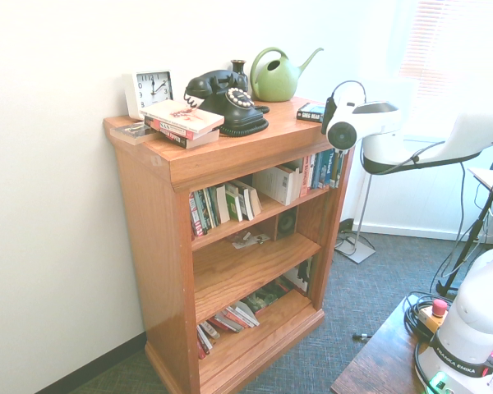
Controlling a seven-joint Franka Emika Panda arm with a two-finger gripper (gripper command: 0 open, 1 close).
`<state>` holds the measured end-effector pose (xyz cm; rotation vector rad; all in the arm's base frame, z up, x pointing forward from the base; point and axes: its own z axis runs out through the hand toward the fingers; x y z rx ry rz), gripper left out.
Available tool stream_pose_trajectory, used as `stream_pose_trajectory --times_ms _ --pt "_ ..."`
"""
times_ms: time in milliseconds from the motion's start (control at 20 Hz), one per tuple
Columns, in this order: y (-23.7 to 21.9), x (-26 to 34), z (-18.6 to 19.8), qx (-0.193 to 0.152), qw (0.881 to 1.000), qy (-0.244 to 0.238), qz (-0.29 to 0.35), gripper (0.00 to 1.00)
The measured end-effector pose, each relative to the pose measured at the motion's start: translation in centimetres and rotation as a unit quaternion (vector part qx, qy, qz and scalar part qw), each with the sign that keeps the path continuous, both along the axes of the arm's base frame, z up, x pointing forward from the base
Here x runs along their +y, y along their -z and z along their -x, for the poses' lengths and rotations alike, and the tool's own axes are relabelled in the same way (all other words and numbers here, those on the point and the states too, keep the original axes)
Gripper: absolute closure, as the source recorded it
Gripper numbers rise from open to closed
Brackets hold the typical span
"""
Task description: Shelf the books
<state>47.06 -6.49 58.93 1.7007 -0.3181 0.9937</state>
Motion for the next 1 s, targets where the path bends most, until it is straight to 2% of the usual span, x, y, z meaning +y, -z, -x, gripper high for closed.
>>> stream_pose_trajectory --times_ms 400,600,800,1000 --pt "0.2 -0.1 0.1 -0.004 1.000 0.005 -0.013 1.00" --pt "-3.3 -1.0 2.1 -0.039 0.995 0.033 -0.090 1.00" --pt "-8.5 -1.3 8.7 -0.063 0.975 0.054 -0.206 1.00" --pt "-8.6 0.1 15.5 -0.064 0.950 0.064 -0.300 1.00"
